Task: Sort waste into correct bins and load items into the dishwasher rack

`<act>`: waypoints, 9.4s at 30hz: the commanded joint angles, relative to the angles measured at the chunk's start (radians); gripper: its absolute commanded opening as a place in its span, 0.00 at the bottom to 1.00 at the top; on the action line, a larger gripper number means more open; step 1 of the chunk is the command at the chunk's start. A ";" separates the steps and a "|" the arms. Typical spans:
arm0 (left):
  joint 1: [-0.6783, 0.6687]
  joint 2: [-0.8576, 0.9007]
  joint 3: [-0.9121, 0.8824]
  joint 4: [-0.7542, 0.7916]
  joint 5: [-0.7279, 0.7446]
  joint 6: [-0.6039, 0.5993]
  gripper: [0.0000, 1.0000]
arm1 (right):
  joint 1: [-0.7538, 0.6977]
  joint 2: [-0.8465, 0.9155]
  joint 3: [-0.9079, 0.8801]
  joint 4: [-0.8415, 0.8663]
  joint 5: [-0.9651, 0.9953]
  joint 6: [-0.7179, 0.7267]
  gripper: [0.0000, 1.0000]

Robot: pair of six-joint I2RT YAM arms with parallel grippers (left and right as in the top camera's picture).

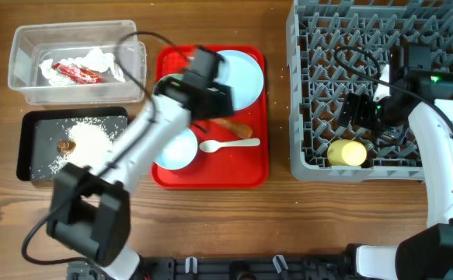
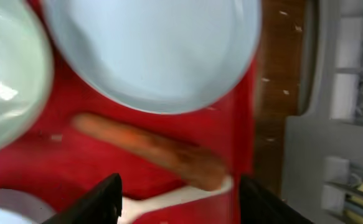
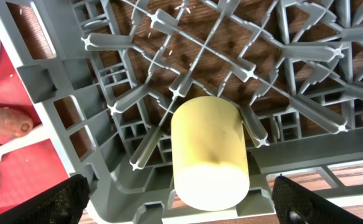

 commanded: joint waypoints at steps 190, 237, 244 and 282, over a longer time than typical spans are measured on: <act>0.706 -0.181 0.052 -0.269 -0.221 0.205 1.00 | 0.425 0.226 0.023 0.931 1.225 -0.237 0.05; 0.706 -0.181 0.052 -0.269 -0.221 0.205 1.00 | 0.552 0.543 0.016 1.416 1.237 -0.686 0.89; 0.706 -0.181 0.052 -0.269 -0.221 0.205 1.00 | 0.652 0.460 0.016 1.392 1.206 -0.655 1.00; 0.706 -0.181 0.052 -0.269 -0.221 0.205 1.00 | 0.843 0.435 -0.046 0.770 -0.109 0.391 0.04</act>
